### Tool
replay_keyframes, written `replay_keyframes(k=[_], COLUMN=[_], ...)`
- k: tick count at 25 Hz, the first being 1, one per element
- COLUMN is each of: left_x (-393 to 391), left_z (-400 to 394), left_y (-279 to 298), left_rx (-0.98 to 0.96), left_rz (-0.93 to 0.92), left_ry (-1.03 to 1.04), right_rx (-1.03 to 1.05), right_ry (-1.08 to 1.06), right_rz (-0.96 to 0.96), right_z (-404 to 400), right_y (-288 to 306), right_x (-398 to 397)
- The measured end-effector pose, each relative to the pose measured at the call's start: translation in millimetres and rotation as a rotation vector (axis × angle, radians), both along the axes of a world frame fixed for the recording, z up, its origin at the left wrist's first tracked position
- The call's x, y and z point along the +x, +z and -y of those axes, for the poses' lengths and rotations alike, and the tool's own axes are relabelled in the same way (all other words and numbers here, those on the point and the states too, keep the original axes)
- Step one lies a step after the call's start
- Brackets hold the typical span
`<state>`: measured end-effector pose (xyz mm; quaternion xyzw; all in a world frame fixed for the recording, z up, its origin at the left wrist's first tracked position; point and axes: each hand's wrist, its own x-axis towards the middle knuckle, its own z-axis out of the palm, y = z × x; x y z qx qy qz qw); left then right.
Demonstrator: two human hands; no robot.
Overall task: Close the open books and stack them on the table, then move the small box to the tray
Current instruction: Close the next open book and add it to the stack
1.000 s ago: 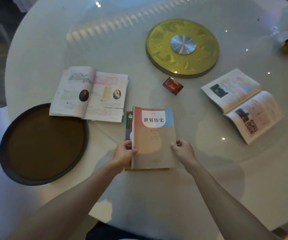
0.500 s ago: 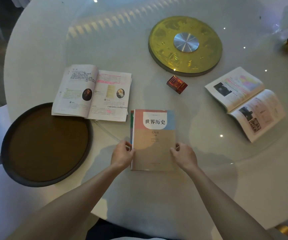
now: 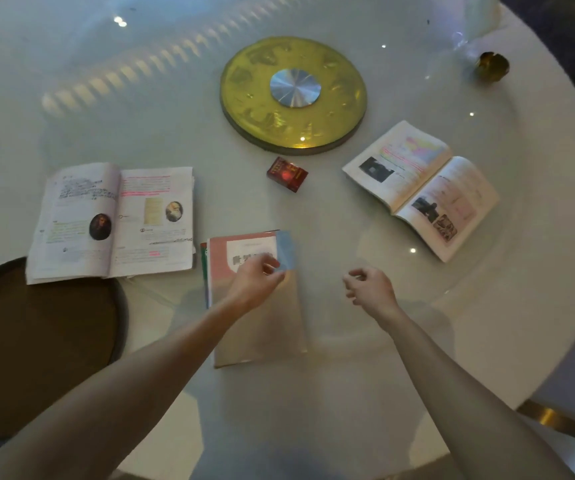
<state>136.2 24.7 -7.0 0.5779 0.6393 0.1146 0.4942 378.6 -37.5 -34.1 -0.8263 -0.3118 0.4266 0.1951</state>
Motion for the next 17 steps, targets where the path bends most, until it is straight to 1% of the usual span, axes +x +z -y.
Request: replay_keyframes(k=[4,6,9,13,17], left_x=[92,135,195,254,282], left_z=[-35,-50,-68,-96,-121], left_y=[-4,-11,-16,-24,-36], left_rx=[-0.133,-0.234,-0.342,-0.455,-0.537], left_rz=[0.119,0.227,0.336,0.444,0.527], left_ry=[-0.072,-0.008,0.118,0.281,0.348], right_rx=[0.063,0.113,0.169,0.102,0.077], right_ry=[-0.111,-0.139,-0.193,-0.368,-0.404], right_rz=[0.086,0.14,0.195,0.106,0.107], right_z=[-10,-19,-31,-39,-34], right_y=[13,15,12,2,-5], right_x=[73,105,148,190,208])
